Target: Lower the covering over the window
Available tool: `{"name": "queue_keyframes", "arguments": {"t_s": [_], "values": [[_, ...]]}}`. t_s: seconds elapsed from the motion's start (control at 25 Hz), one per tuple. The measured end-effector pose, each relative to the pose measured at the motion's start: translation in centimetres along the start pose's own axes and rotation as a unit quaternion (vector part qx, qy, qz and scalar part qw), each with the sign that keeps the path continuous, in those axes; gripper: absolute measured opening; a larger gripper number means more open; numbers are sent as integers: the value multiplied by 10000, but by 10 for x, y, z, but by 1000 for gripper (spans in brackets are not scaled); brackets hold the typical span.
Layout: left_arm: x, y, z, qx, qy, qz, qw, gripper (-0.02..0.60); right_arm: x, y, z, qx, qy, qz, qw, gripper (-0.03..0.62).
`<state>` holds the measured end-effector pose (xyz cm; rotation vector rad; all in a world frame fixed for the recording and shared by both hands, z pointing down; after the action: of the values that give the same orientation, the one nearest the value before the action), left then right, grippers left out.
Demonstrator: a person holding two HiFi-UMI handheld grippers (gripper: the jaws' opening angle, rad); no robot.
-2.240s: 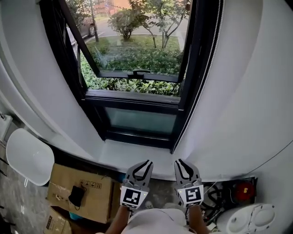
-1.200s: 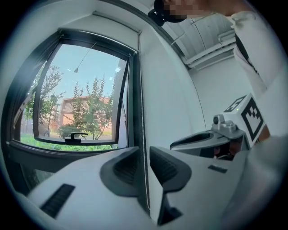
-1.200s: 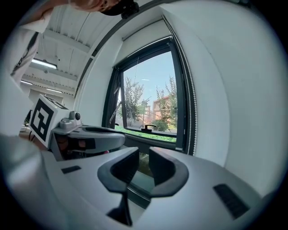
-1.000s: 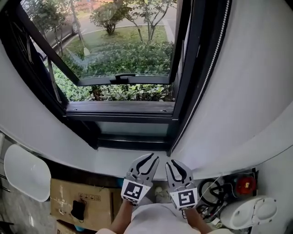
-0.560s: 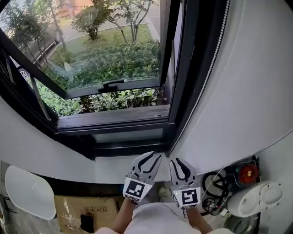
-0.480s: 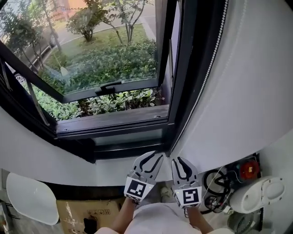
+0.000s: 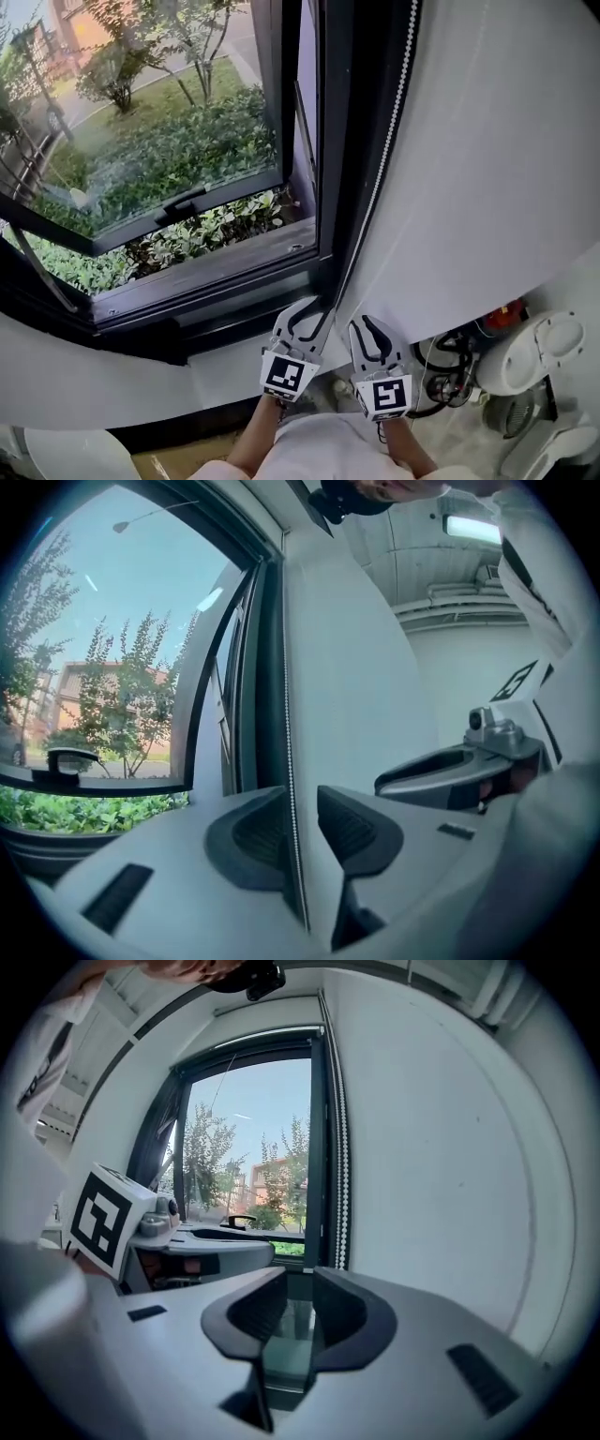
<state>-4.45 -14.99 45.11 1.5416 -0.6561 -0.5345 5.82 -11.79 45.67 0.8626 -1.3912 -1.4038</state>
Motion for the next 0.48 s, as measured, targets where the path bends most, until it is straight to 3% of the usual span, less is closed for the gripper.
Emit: {"name": "queue_keyframes", "arguments": {"t_s": [0.48], "values": [[54,6,18,98,175,79,9998,124,6,4,-11,0,375,130,9992,83]]}}
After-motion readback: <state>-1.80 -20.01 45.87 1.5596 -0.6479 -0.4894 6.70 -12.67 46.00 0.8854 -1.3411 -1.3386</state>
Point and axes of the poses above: the fingertips, and each gripper's own axes: x forward along the fingers, z to its left, y out of its underside, the point moved 4 cm from there along -x, backward along the fingers, and after that the axes turned 12 degrees about y, right-handed, at the moved point
